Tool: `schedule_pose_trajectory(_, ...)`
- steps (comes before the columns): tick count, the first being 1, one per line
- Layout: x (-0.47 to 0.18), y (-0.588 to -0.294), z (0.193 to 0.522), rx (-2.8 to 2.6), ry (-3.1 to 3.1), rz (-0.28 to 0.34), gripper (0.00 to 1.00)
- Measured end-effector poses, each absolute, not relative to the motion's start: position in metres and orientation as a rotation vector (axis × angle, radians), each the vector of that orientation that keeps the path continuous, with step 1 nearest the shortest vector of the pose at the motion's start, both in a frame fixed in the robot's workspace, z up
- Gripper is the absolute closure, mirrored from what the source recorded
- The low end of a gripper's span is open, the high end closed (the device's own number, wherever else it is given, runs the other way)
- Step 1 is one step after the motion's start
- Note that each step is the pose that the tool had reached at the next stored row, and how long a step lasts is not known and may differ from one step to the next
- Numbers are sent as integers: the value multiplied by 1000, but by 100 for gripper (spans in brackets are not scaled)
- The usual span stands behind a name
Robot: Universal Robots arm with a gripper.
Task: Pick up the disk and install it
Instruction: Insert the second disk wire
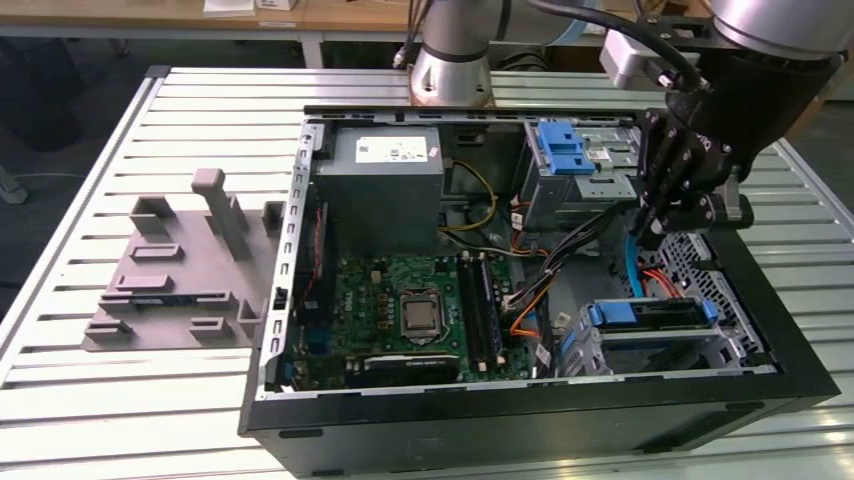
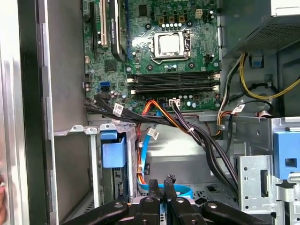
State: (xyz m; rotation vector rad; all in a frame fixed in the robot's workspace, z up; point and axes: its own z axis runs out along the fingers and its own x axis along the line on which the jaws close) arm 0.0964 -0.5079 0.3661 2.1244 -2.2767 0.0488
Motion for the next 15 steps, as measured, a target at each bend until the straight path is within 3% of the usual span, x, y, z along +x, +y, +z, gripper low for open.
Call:
schedule_pose_trajectory(9, 96, -511, 364, 2119, -2269, 71, 84)
schedule_pose_trajectory(15, 96, -516, 361, 2140, -2288, 35, 84)
